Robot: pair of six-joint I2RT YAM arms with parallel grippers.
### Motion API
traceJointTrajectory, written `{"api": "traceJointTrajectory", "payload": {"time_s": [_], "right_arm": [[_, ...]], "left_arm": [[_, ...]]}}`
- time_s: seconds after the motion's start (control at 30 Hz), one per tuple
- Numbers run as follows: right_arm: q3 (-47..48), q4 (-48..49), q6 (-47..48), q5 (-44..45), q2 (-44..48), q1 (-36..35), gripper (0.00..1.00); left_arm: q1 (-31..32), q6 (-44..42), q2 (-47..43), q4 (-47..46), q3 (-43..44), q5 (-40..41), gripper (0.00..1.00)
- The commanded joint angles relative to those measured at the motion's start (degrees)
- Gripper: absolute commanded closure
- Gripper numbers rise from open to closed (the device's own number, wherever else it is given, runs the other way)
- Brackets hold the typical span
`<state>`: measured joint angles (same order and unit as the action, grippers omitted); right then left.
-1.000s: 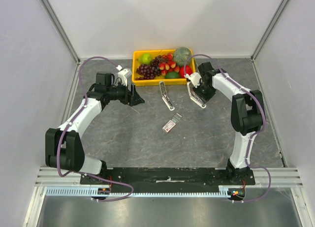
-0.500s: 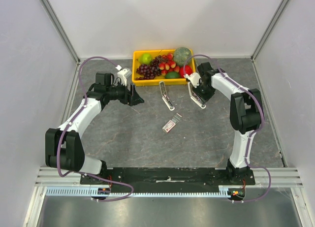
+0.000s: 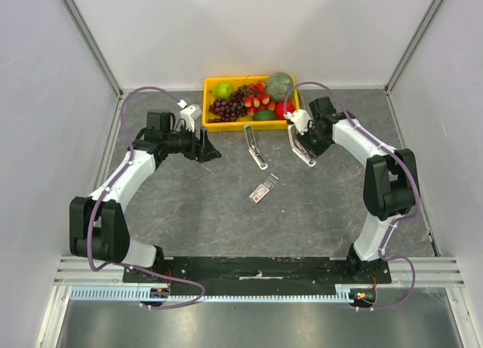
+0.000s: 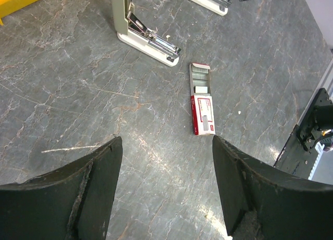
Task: Load the staples into the stapler
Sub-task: Move the stapler to the center of the board.
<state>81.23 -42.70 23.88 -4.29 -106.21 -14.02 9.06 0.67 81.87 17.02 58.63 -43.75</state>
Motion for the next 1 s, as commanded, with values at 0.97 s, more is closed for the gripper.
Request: {"api": "traceJointTrajectory", "payload": {"time_s": [0.97], "right_arm": [[-16.90,22.13,7.85,-15.30,7.96,6.37,0.58]], "left_arm": [[-0.53,-1.19,-1.00,-2.43,-0.54,-2.13,0.24]]}}
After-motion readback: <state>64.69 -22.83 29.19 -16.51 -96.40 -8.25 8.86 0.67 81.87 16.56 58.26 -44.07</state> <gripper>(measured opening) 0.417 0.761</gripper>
